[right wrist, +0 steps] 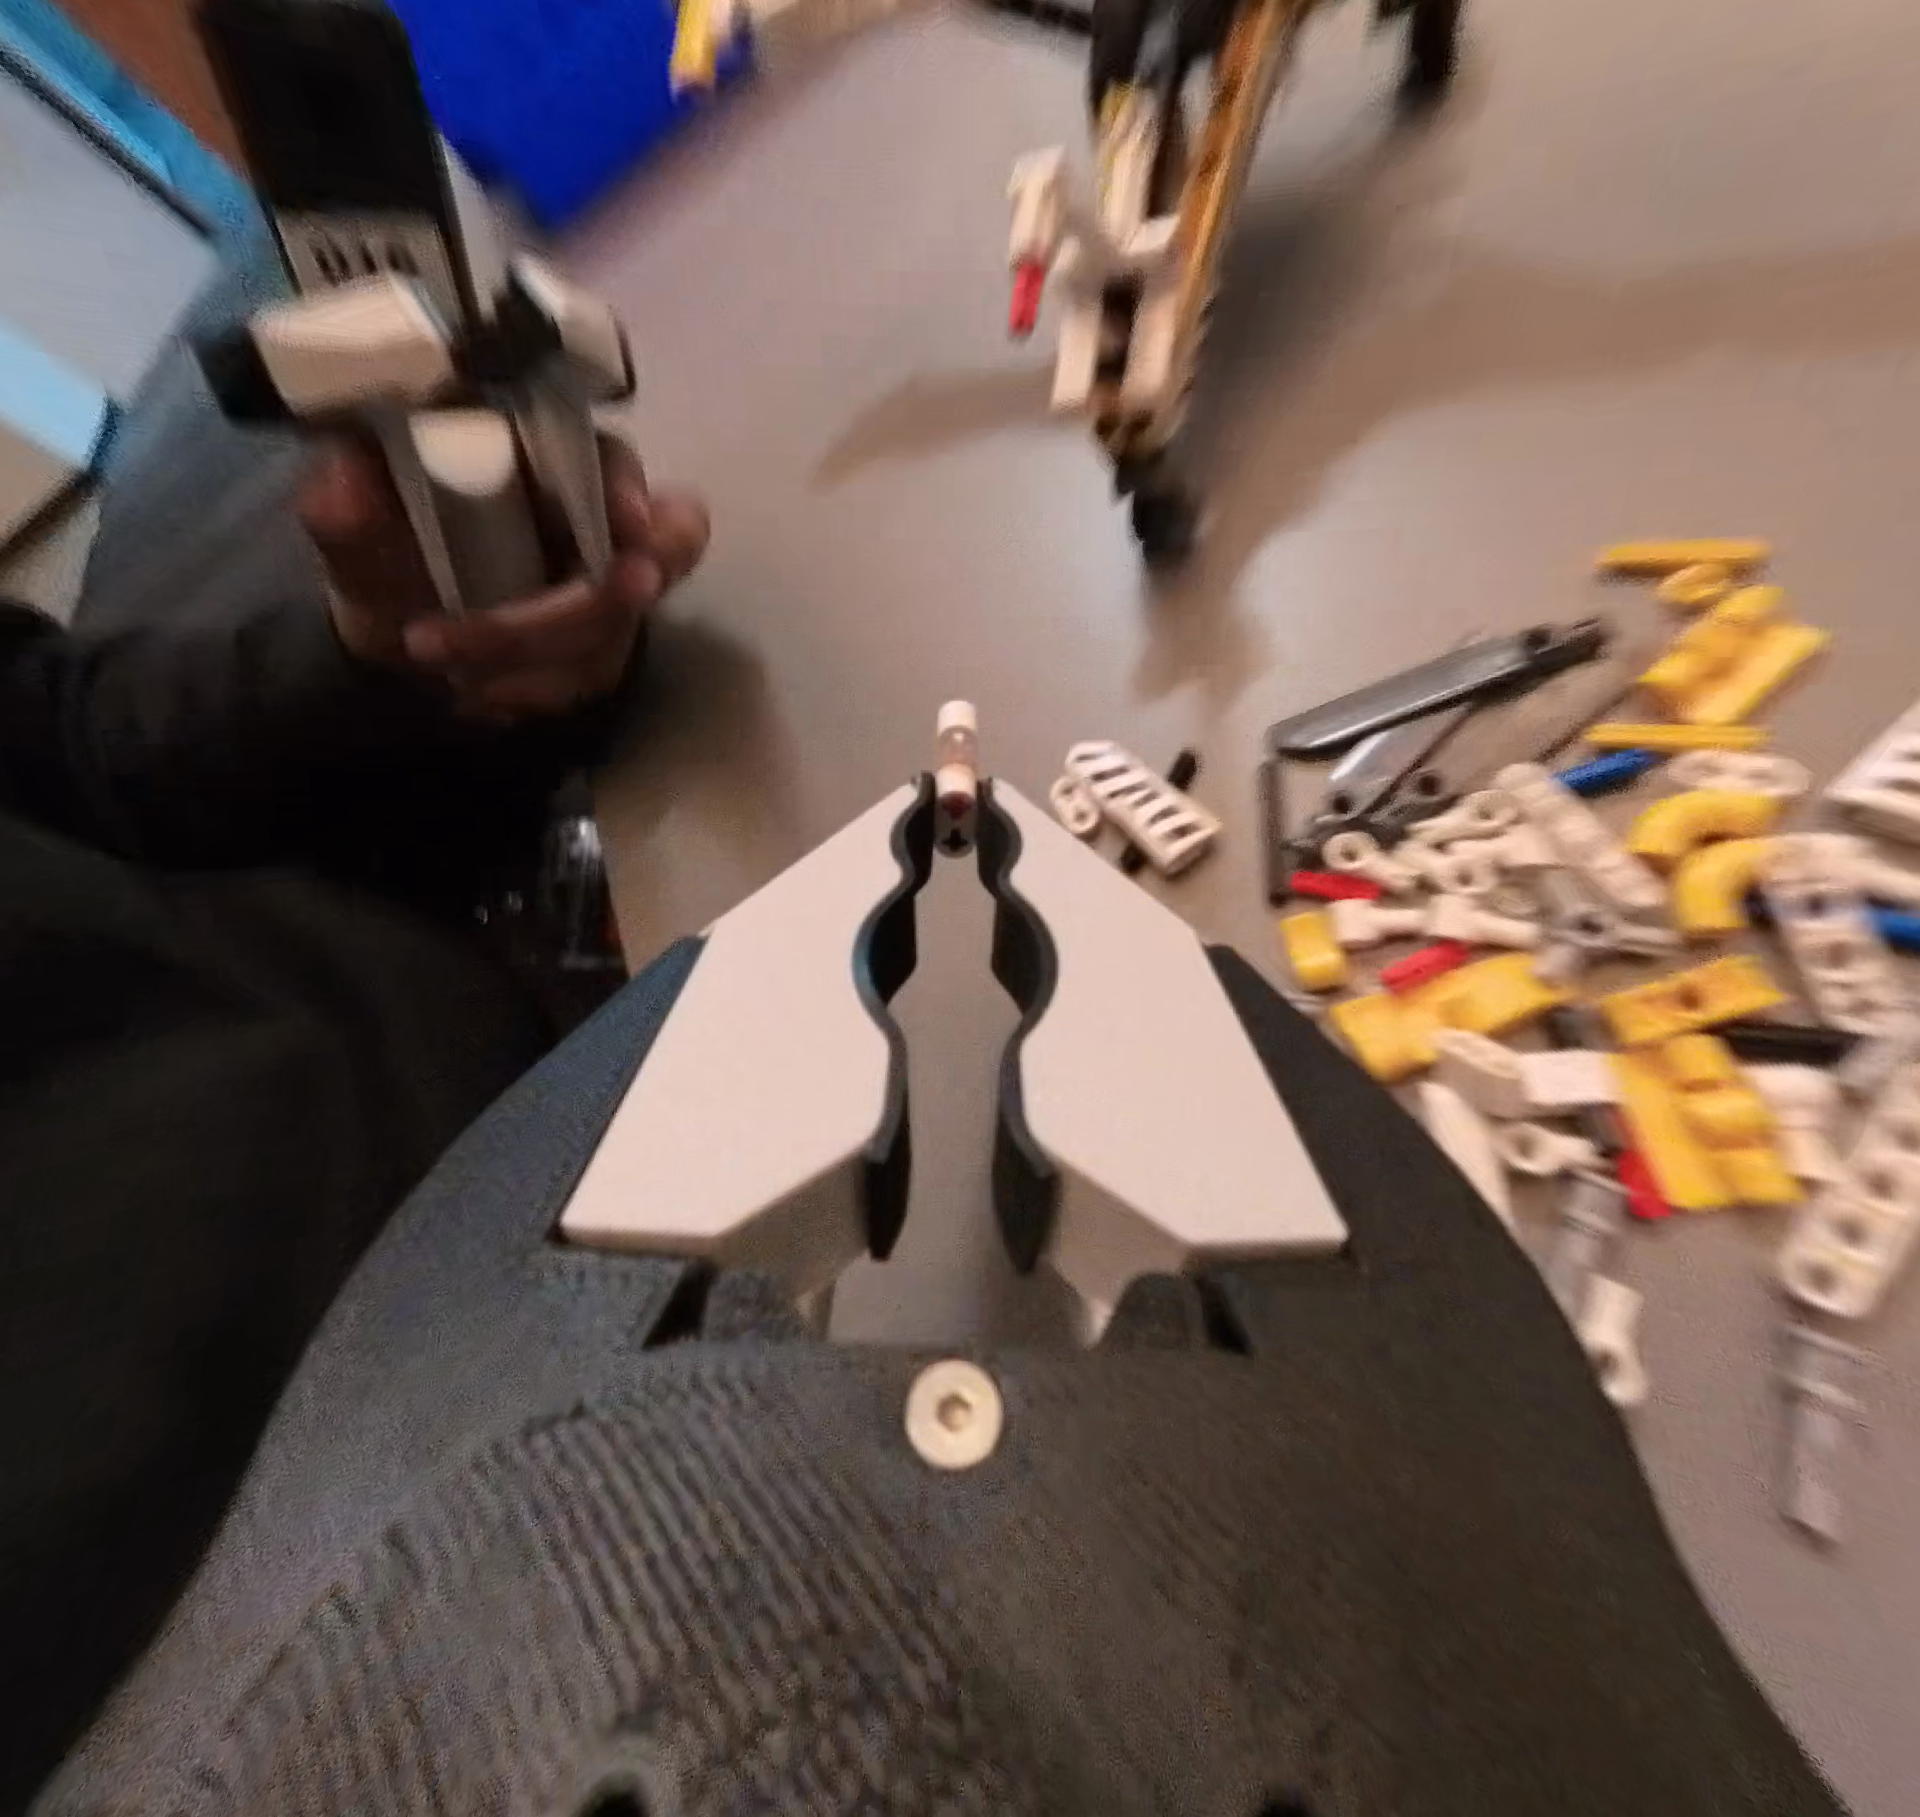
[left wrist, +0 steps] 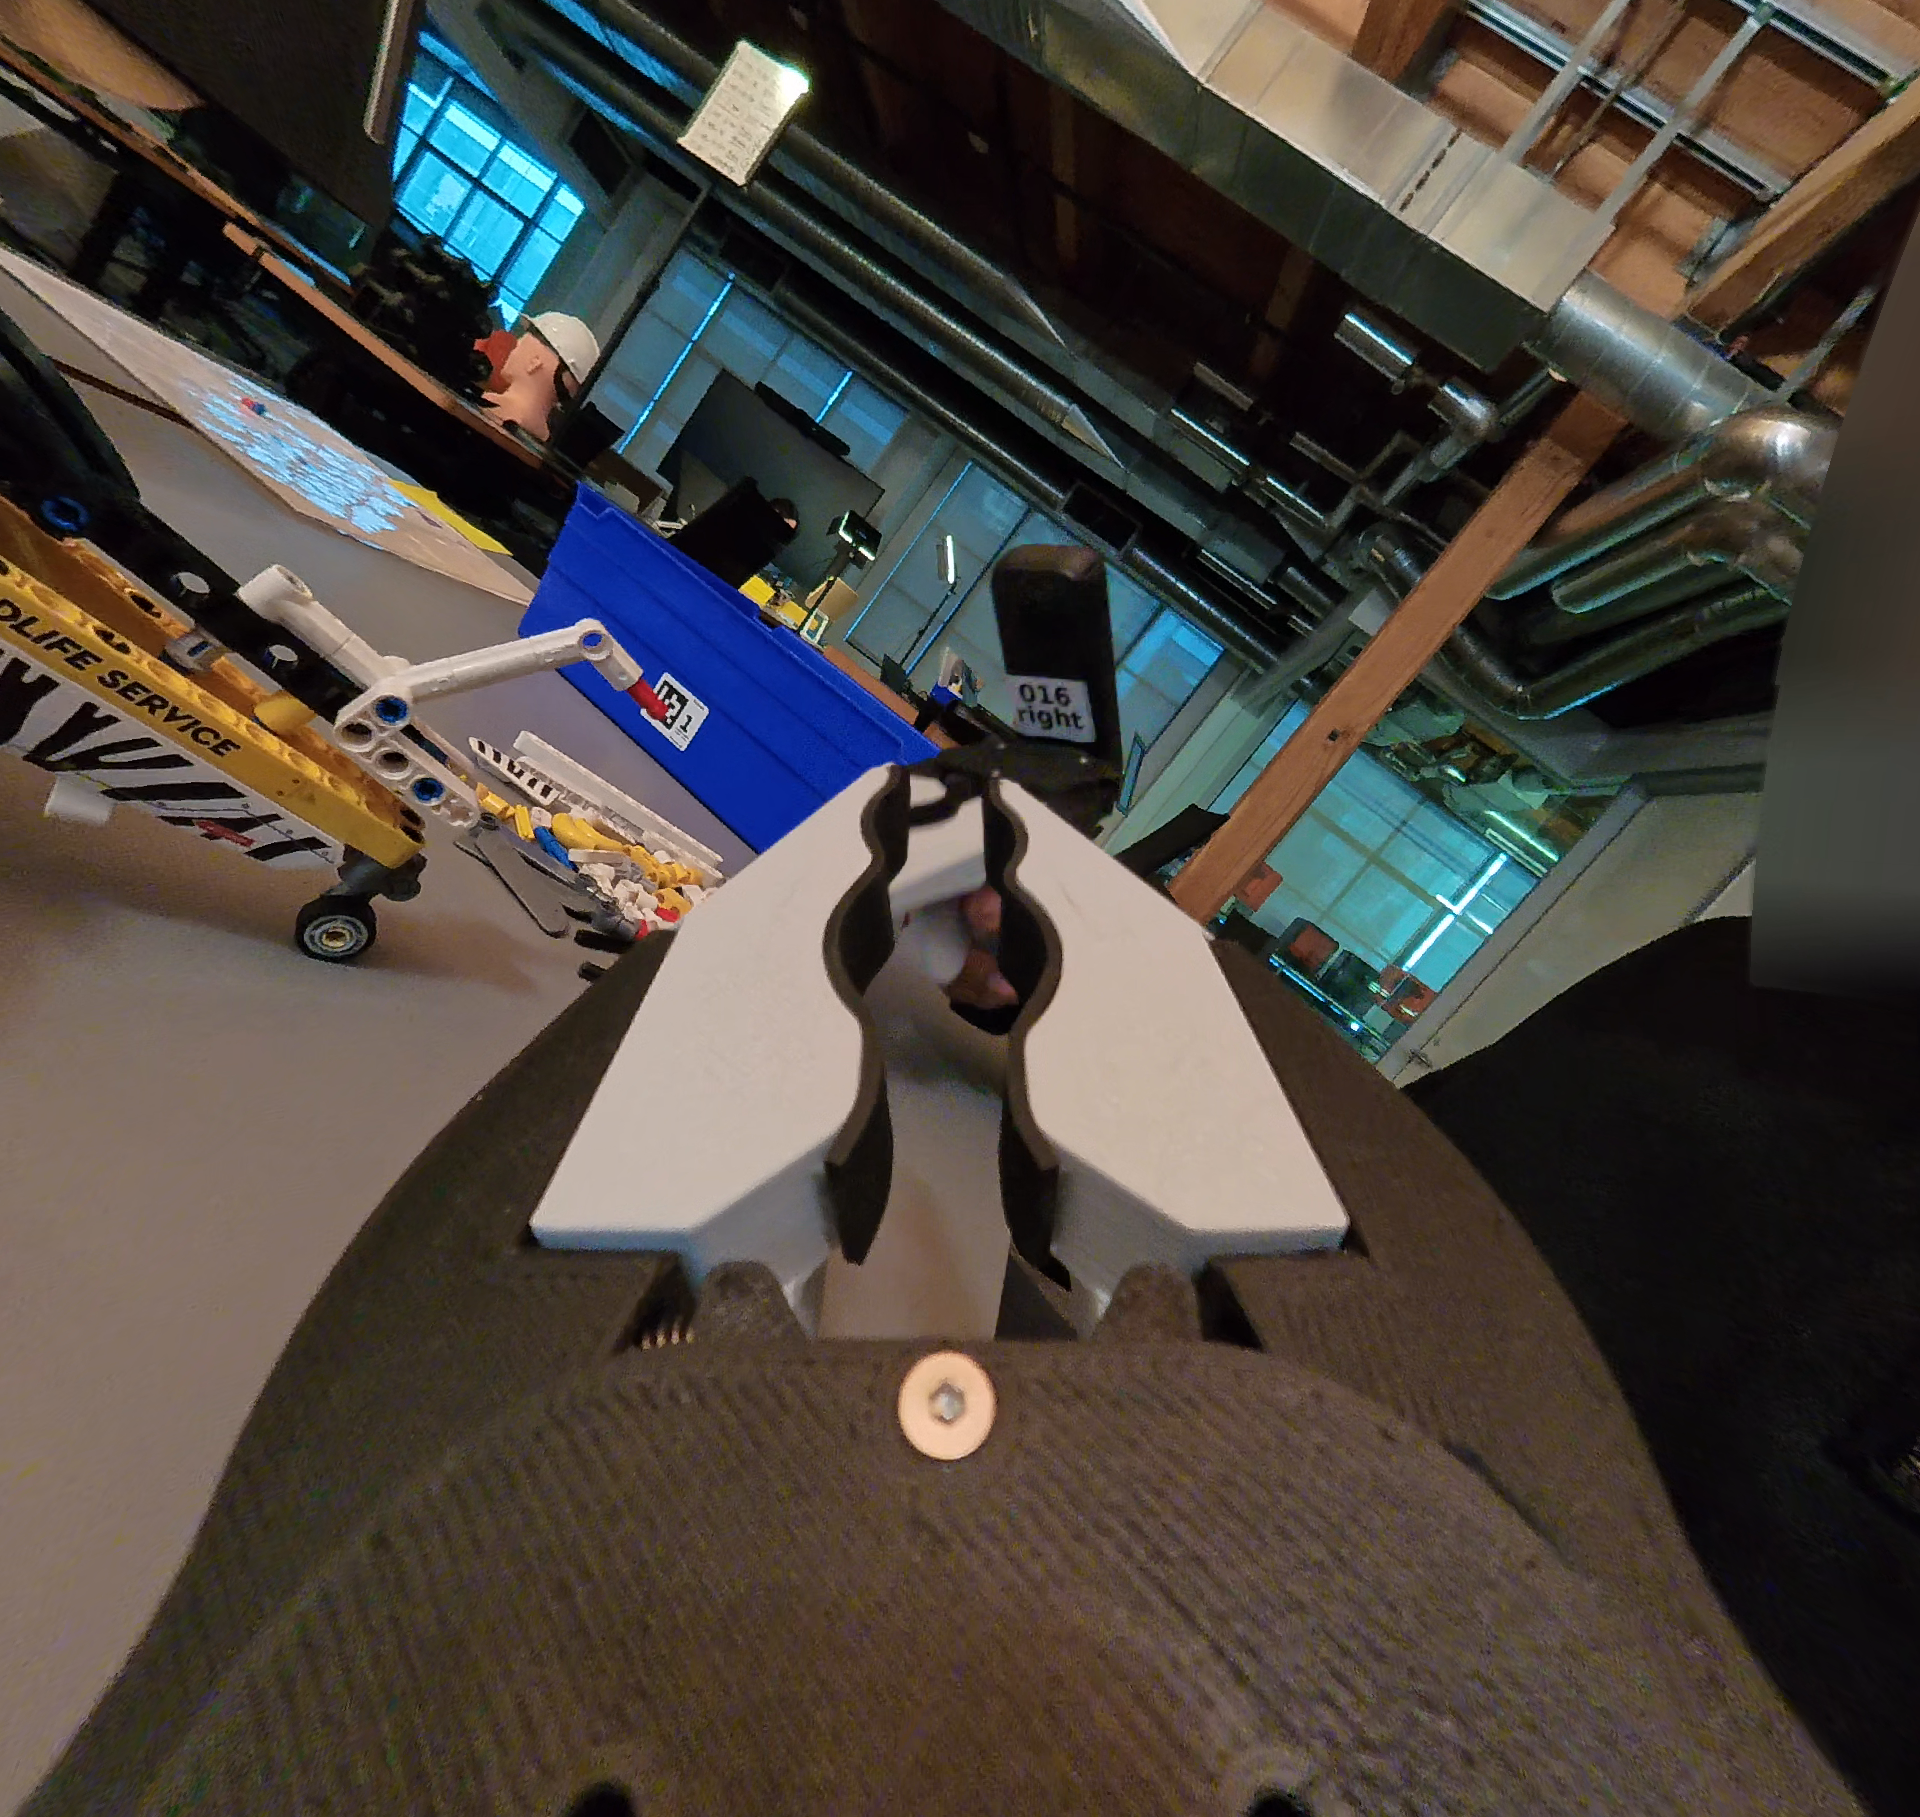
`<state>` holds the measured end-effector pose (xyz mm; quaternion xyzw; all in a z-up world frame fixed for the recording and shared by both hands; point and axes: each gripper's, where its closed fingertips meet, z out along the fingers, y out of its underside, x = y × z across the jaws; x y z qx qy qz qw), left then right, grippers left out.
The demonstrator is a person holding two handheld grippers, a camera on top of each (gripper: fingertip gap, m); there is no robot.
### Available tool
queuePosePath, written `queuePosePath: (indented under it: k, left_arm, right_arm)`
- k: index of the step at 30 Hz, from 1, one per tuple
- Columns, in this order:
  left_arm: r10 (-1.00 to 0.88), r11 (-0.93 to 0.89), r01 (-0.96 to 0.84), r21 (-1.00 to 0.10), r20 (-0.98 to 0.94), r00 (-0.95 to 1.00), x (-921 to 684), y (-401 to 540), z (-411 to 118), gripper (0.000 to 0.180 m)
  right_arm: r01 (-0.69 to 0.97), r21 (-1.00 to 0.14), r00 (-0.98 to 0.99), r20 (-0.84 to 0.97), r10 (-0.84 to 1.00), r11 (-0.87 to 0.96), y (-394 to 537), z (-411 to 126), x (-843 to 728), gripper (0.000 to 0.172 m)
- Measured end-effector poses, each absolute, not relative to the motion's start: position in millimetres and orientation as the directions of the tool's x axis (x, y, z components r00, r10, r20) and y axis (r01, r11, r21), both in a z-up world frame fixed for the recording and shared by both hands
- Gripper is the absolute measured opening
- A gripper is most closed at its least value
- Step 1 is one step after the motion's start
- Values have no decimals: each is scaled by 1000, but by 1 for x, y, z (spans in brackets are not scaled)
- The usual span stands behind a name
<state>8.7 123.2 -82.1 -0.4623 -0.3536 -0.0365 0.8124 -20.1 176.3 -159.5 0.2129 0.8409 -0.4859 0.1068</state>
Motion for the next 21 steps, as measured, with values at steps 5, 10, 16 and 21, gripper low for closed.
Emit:
queuePosePath:
  k: [5,10,16,21]
  left_arm:
    - [267,576,382,-722,609,747,9,122,-81,9]
    - [279,607,340,-719,593,755,10,116,-77,7]
    - [409,638,290,-713,633,657,4,89,-80,0]
    - [327,467,472,-748,642,694,20,97,-88,2]
  right_arm:
    - [477,-690,-873,-442,204,544,151,-189,7,7]
    - [485,-706,-871,-443,213,516,150,-178,-1,41]
    - [344,-861,-912,-210,353,375,195,-85,-77,55]
    - [16,-953,-755,187,629,302,272,16,-274,24]
